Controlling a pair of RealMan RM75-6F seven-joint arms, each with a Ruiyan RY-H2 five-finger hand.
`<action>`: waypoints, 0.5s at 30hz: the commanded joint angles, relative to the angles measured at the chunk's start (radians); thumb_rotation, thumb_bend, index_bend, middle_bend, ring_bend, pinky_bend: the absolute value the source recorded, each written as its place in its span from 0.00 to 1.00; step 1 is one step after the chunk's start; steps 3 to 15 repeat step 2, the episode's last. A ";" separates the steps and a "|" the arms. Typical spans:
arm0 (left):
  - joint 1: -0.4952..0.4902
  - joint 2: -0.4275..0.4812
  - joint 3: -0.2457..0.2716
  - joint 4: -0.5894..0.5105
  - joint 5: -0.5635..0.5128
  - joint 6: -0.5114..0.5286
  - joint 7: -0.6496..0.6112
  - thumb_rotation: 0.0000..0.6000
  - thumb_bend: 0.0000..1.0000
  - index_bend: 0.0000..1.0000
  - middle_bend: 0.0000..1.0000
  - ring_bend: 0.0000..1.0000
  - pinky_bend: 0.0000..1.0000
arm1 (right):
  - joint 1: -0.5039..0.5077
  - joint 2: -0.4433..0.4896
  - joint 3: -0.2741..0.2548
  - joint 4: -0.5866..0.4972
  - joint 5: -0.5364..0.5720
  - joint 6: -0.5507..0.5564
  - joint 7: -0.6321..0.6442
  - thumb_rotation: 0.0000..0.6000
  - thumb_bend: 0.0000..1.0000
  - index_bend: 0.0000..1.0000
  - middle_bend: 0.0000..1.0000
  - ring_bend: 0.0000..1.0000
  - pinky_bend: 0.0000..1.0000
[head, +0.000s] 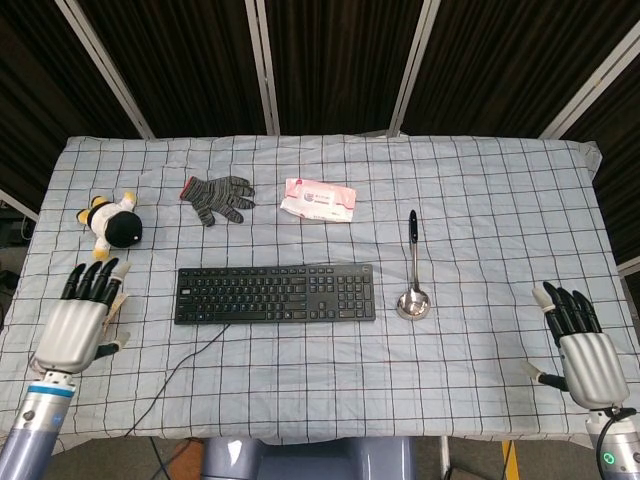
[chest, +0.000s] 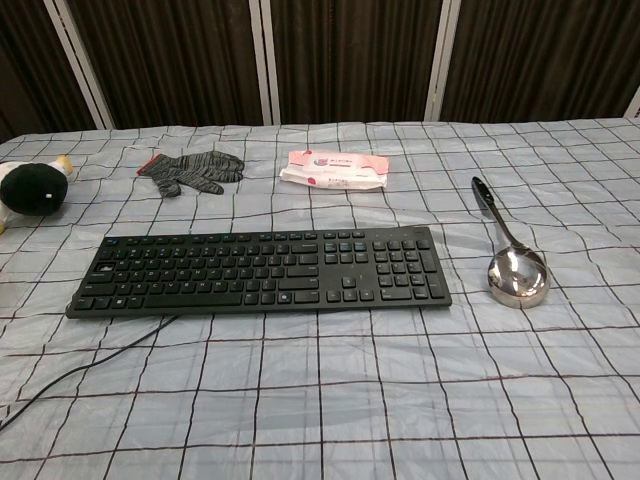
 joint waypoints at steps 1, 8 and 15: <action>0.124 -0.029 0.032 0.168 0.142 0.120 -0.118 1.00 0.14 0.00 0.00 0.00 0.00 | -0.001 0.001 0.001 -0.001 0.002 0.000 0.001 1.00 0.05 0.00 0.00 0.00 0.00; 0.135 -0.036 0.025 0.188 0.150 0.123 -0.133 1.00 0.14 0.00 0.00 0.00 0.00 | -0.001 0.001 0.001 -0.001 0.004 -0.001 0.001 1.00 0.05 0.00 0.00 0.00 0.00; 0.135 -0.036 0.025 0.188 0.150 0.123 -0.133 1.00 0.14 0.00 0.00 0.00 0.00 | -0.001 0.001 0.001 -0.001 0.004 -0.001 0.001 1.00 0.05 0.00 0.00 0.00 0.00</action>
